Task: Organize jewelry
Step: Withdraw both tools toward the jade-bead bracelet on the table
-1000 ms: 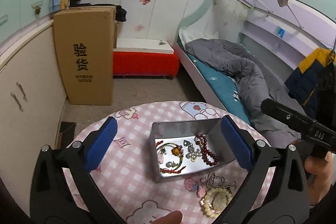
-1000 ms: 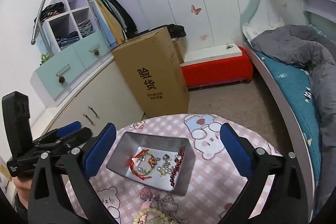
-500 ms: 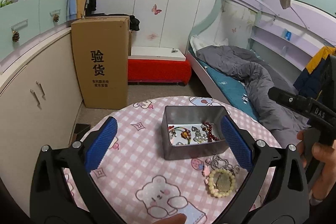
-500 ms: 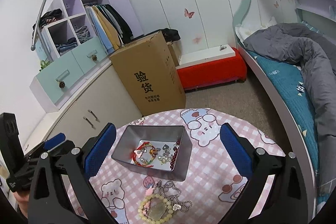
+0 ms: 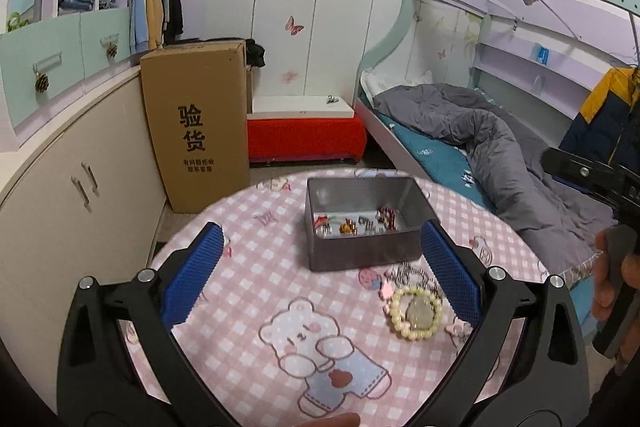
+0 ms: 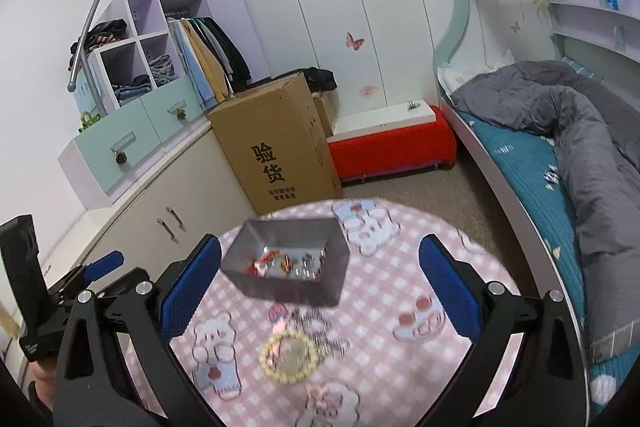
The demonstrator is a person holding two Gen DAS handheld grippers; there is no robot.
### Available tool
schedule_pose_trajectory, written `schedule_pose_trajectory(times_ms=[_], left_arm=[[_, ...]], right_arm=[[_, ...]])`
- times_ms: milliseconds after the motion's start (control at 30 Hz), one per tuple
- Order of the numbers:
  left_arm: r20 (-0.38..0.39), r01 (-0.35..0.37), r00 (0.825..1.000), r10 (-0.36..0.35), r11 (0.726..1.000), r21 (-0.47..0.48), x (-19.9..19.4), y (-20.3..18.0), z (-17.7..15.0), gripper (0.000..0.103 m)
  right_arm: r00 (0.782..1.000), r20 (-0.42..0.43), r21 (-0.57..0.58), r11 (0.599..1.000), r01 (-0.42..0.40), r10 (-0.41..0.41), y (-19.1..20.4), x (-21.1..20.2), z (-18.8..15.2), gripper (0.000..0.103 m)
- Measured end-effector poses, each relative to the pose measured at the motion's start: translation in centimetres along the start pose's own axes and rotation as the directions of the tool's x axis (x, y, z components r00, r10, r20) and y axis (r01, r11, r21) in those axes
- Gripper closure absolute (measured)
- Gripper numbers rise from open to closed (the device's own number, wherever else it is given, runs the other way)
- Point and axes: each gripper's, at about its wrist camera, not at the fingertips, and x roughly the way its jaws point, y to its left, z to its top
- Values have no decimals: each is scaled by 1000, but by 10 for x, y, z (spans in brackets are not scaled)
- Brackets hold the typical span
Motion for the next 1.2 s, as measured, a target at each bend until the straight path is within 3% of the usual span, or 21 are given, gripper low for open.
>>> schedule_pose_trajectory(times_ms=[200,433,633,933,1200], left_arm=[[-81,18,997,-19,1000,-6,12,-5,-32,7],[-155,48,987,-45,999,14,29,-20,-58,7],[-211,71,976,-63,997,30,51,-33,-67,8],[-316,98,946,-71,993,69,89,-47,-75,33],[-348,188,926,-150,979,77,99,-54,-74,83]], right_arm=[[996,-82,13,1000,25,-24,-7,-4,-44,8],[974,-224,14,999,30,-27,-7,10,-97,8],[961,-275,10,999,41,-37,-8,17,-115,8],[950,-310,-49,998,28,-42,2,34,-123,8],[948,-317,-81,997,6,-31,8,42,-124,12]])
